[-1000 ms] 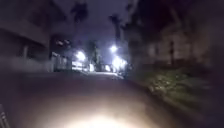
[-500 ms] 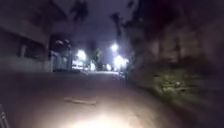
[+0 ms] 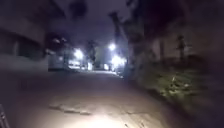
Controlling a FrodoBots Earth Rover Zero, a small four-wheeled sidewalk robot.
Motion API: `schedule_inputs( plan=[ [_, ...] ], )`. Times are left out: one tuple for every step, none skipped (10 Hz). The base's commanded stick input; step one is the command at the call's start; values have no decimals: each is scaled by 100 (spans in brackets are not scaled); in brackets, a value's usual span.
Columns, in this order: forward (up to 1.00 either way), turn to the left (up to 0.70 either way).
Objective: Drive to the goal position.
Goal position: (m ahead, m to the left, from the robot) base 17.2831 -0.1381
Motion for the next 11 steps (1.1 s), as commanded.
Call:
schedule_inputs(
  plan=[
    [70, -35],
    [70, -35],
    [70, -23],
    [70, 0],
    [70, 0],
    [70, -15],
    [70, -35],
    [70, -31],
    [70, -14],
    [70, 0],
    [70, 0]
  ],
)
